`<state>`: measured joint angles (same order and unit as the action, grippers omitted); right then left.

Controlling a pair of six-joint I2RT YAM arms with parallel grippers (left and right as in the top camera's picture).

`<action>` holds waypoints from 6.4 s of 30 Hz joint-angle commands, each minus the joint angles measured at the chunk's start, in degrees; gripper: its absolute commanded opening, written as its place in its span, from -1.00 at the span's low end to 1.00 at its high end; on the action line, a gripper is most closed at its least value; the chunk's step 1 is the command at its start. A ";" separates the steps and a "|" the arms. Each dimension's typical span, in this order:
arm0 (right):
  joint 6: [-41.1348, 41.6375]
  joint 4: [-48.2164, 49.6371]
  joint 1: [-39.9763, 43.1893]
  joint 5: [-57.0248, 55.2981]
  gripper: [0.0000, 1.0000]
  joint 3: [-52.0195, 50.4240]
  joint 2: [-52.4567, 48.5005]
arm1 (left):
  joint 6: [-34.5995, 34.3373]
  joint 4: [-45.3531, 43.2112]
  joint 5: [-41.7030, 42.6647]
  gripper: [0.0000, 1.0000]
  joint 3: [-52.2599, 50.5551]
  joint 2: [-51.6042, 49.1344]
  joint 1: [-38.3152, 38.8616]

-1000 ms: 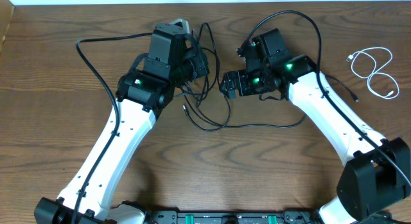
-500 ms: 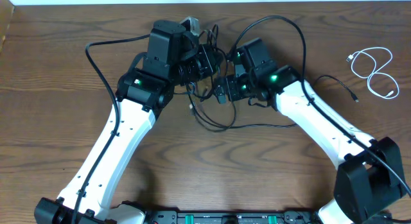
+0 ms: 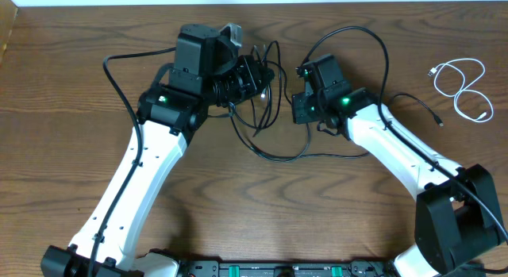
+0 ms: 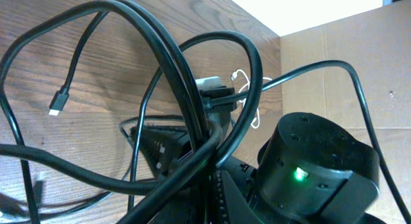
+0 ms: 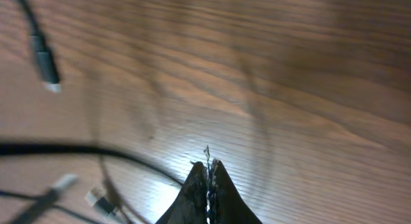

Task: Untangle cables

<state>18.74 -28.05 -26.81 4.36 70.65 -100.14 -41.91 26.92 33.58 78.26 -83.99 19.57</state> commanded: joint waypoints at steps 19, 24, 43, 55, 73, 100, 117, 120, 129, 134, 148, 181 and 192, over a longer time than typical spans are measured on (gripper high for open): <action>-18.80 -2.60 10.25 28.33 0.08 -0.31 0.52 | 36.17 10.80 2.47 -0.86 1.09 0.90 -1.09; -22.25 3.02 10.23 31.67 0.22 -0.28 0.81 | 37.40 12.83 3.78 -0.86 1.05 0.90 -1.07; -22.27 10.95 6.47 23.15 -0.98 -0.31 0.48 | 37.83 16.17 7.82 -0.86 1.05 0.90 -0.96; -28.15 7.34 10.97 32.20 0.47 -0.31 0.48 | 37.83 17.20 7.54 -0.86 1.01 0.90 -1.03; -50.97 11.26 7.19 32.54 0.32 -1.07 -1.42 | 37.81 18.01 8.07 -0.85 1.01 0.90 -1.03; -24.26 18.32 17.18 19.85 -0.98 -1.01 4.52 | 37.57 19.06 -1.75 -0.86 0.98 0.90 -1.03; -13.79 0.07 36.63 6.10 -0.98 -1.03 16.79 | 19.23 20.41 -35.76 -0.86 0.98 0.90 -1.77; -12.94 -0.74 40.15 6.05 -0.98 -1.03 16.79 | 16.74 20.90 -36.65 -0.86 0.98 0.90 -4.87; -1.88 -2.93 49.57 6.19 -0.98 -1.03 16.79 | 14.40 22.12 -30.53 -0.86 0.81 0.90 -13.90; -1.79 -3.48 50.31 6.38 -0.98 -1.03 16.79 | 14.43 21.99 -29.31 -0.86 0.72 0.87 -14.58; -10.60 -3.67 41.64 26.97 0.26 -1.03 16.76 | 35.95 16.44 4.76 -0.86 0.72 -0.39 -14.36; 4.09 0.35 15.82 31.93 0.49 -1.05 16.46 | 65.90 17.73 21.09 -0.85 0.72 -4.72 -1.75; 28.35 -3.10 15.72 42.69 0.30 -1.05 16.46 | 65.85 15.74 13.00 -0.86 0.72 -4.74 -0.35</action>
<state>37.87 -30.68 -10.79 42.83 69.25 -84.55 22.61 43.00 48.93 78.28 -88.40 19.09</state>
